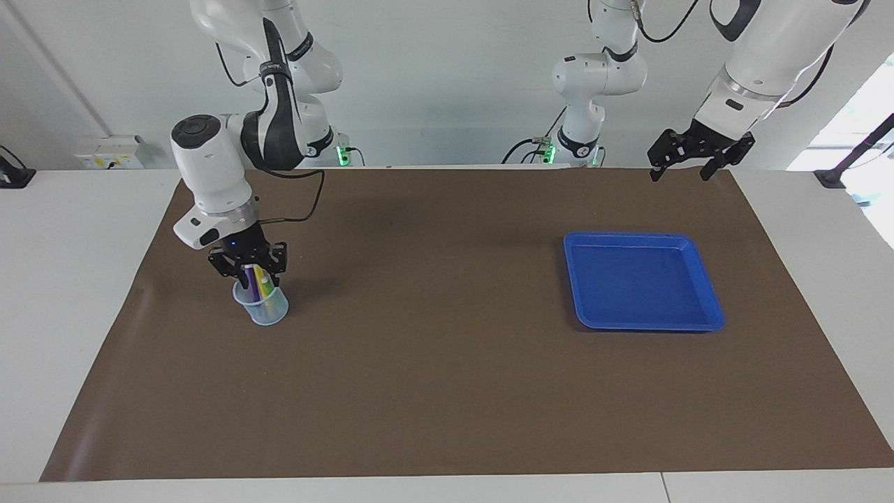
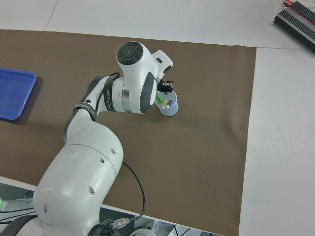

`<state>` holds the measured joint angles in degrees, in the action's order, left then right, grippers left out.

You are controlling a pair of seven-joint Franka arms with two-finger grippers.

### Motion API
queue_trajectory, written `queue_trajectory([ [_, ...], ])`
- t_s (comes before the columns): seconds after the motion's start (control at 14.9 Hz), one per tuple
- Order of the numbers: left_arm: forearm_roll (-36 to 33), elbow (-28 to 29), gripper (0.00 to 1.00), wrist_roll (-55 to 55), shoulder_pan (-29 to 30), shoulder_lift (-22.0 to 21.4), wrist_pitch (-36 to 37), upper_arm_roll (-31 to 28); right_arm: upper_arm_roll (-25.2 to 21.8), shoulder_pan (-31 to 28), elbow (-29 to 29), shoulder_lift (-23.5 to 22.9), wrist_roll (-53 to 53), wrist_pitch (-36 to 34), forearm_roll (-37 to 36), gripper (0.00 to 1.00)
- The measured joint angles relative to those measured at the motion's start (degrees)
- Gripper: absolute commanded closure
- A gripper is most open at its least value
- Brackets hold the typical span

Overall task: Right arm passes pens to left for tray arrangement
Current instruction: 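Reach the right gripper into the white cup and grasp the green pen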

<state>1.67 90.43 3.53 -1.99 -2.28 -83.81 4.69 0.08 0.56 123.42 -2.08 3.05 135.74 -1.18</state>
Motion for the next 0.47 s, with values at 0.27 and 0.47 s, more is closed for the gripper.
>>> queue_trajectory([
  [0.27,0.00,0.00,0.00,0.00,0.00,0.00,0.00,0.00,0.04,0.05,0.48,0.00,0.00,0.10,0.00,1.00],
  [0.47,0.00,0.00,0.00,0.00,0.00,0.00,0.00,0.00,0.07,0.41,0.46,0.02,0.00,0.34,0.00,1.00],
])
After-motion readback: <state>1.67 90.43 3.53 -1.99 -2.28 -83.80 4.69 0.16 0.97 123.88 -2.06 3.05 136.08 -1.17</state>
